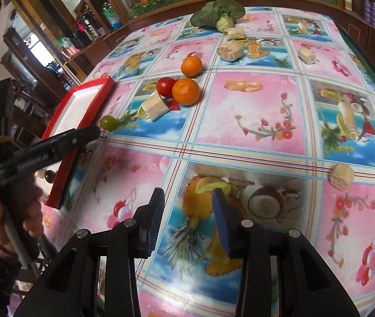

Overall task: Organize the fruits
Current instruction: 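Lift both open tools from the tray back toward the fruit, then grasp the small green fruit with the left tool while the right tool grasps the wooden cube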

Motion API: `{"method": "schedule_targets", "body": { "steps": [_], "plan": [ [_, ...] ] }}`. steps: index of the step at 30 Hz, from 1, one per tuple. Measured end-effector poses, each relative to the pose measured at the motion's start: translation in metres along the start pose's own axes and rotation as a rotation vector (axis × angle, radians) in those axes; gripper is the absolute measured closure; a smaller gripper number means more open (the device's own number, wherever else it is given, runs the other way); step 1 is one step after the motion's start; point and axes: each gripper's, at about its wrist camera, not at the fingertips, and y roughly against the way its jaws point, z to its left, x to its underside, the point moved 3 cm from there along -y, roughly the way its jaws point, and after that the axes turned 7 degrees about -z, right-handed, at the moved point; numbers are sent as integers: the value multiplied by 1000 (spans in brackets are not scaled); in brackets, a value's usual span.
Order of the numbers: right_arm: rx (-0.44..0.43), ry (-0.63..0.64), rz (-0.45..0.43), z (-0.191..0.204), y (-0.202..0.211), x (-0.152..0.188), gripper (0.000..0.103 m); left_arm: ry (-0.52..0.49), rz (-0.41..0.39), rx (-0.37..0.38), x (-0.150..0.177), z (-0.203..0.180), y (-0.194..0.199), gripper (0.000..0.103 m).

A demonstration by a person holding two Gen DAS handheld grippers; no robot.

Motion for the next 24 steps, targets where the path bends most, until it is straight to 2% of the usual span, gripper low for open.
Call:
{"method": "schedule_targets", "body": {
  "steps": [4, 8, 11, 13, 21, 24],
  "plan": [
    [-23, 0, 6, -2, -6, -4, 66, -11, 13, -22, -3, -1, -17, 27],
    [-27, -3, -7, -7, -13, -18, 66, -1, 37, -27, -3, 0, -30, 56],
    [-19, 7, -29, -9, -19, -32, 66, 10, 25, -28, -1, 3, -31, 67],
    [-26, 12, -39, -8, -25, -41, 66, 14, 25, -16, -1, 3, -30, 67],
    [-152, 31, -18, 27, -67, -65, 66, 25, 40, 16, -3, 6, -31, 67],
    [-156, 33, -25, 36, -78, -68, 66, 13, 35, 29, -3, 6, -30, 66]
  ]
}}
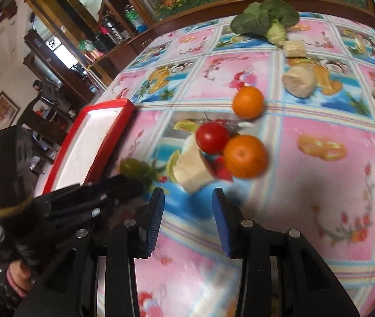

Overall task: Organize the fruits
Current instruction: 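Grasp the small green fruit with the left tool while the right tool grasps the wooden cube, then carry the green fruit in the left tool while the right tool carries the cube to the tray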

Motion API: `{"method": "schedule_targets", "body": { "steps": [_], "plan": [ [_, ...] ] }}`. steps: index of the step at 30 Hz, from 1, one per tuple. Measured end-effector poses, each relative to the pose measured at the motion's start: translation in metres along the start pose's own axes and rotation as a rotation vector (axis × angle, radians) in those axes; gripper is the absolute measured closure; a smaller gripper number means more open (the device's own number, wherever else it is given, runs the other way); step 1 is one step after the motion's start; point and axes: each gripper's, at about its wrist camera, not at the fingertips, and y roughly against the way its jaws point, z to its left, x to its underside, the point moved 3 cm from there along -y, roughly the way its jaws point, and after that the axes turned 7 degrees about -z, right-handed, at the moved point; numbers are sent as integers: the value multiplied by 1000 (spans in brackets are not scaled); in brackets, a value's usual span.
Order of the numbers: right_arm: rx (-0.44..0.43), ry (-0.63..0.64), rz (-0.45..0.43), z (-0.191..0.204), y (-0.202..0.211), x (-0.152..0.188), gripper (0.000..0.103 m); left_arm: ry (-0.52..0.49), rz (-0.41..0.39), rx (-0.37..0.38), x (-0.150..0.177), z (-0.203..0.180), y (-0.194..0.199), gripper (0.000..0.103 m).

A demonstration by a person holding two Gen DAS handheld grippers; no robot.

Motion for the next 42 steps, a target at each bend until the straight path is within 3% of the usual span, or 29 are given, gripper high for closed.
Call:
{"method": "schedule_targets", "body": {
  "steps": [10, 12, 14, 22, 27, 30, 33, 42],
  "plan": [
    [97, 116, 2, 7, -24, -11, 56, -30, -11, 13, -11, 0, -3, 60],
    [102, 135, 9, 8, -26, -11, 57, -14, -11, 21, -14, 3, -3, 55],
    [121, 172, 26, 10, -27, -10, 60, -2, -24, 17, -17, 6, -1, 43],
    [118, 142, 26, 1, -14, -4, 64, -12, -33, 19, -25, -1, -8, 42],
    [89, 93, 31, -7, 6, 9, 64, -50, -25, -25, -27, -6, -23, 43],
    [94, 82, 37, -12, 15, 17, 64, -82, -36, -90, -26, -6, -27, 51],
    [93, 64, 39, -17, 21, 22, 64, -93, -61, -113, -28, -3, -28, 70],
    [127, 80, 17, -12, 33, 31, 64, -24, -39, -74, -17, -7, -16, 74]
  ]
}}
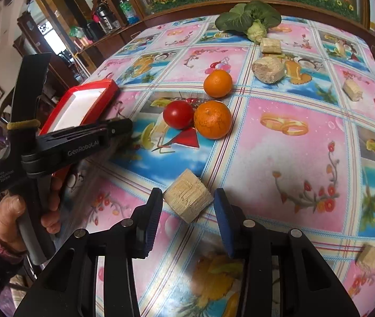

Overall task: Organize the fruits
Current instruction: 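Carry the green fruit in the left tool while the right tool carries the cube to the tray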

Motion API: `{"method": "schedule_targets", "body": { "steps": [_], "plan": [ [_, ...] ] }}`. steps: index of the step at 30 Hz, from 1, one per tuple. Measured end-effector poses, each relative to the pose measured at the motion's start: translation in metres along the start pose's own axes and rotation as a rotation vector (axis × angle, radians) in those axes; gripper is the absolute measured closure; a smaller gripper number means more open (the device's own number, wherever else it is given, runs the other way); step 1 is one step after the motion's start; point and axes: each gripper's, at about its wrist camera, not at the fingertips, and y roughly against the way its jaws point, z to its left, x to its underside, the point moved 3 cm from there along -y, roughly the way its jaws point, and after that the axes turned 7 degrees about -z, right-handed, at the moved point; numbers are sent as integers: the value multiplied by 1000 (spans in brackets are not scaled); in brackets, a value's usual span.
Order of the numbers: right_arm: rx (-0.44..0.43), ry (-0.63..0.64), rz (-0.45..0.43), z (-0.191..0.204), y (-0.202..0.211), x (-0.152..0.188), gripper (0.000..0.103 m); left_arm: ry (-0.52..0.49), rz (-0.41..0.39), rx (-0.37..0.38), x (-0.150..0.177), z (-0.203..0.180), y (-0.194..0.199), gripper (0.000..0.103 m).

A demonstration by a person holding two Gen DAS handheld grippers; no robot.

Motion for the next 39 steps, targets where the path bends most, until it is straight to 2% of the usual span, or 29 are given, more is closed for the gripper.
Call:
{"method": "schedule_targets", "body": {
  "steps": [6, 11, 16, 20, 29, 34, 39],
  "plan": [
    [35, 25, -39, 1, 20, 8, 64, -28, 32, 30, 34, -25, 26, 73],
    [66, 40, -46, 1, 35, 21, 64, -35, 28, 40, 60, -43, 52, 73],
    [87, 19, -53, 1, 49, 33, 64, 3, 26, 49, 73, -49, 70, 73],
    [94, 19, -71, 7, 61, 40, 64, -5, 19, 25, 77, -52, 79, 73],
    [95, 25, -69, 28, 65, 45, 64, 7, -17, 50, 73, -44, 99, 73],
    [82, 47, -74, 47, 63, 40, 64, 33, -43, 43, 65, -26, 110, 73],
    [32, 78, -81, 78, 55, 26, 64, 80, -73, 12, 57, 5, 122, 73]
  ]
}}
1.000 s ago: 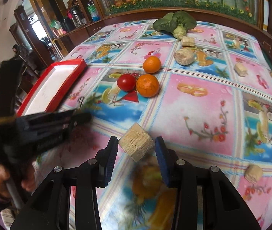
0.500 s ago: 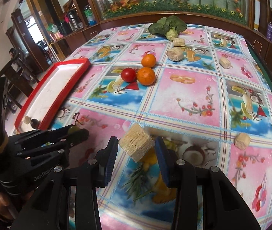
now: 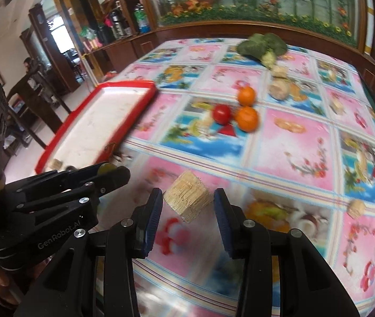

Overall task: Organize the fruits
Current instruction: 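Carry the green fruit in the left tool while the right tool carries the cube to the tray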

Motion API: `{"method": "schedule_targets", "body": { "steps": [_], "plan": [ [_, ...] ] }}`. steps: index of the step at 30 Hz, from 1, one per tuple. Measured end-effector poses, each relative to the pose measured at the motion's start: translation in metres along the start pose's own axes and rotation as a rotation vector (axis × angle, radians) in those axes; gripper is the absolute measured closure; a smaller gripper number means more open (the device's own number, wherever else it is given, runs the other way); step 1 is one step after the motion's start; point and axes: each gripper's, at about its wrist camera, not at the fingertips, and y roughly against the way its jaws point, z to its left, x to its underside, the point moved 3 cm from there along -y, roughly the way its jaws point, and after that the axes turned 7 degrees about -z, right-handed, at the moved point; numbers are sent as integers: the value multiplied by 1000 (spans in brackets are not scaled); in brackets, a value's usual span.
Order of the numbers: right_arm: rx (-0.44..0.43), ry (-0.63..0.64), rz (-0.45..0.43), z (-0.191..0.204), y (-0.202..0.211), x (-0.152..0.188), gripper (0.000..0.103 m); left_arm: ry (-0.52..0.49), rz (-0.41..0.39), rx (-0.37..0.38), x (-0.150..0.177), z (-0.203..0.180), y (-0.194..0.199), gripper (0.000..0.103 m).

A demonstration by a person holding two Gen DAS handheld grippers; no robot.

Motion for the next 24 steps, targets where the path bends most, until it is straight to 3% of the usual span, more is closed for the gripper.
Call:
{"method": "schedule_targets", "body": {
  "steps": [13, 24],
  "plan": [
    [-122, 97, -1, 85, -38, -38, 64, 141, -48, -139, -21, 102, 14, 73],
    [-193, 165, 62, 141, -90, -50, 64, 228, -47, -258, -28, 176, 3, 73]
  ]
}}
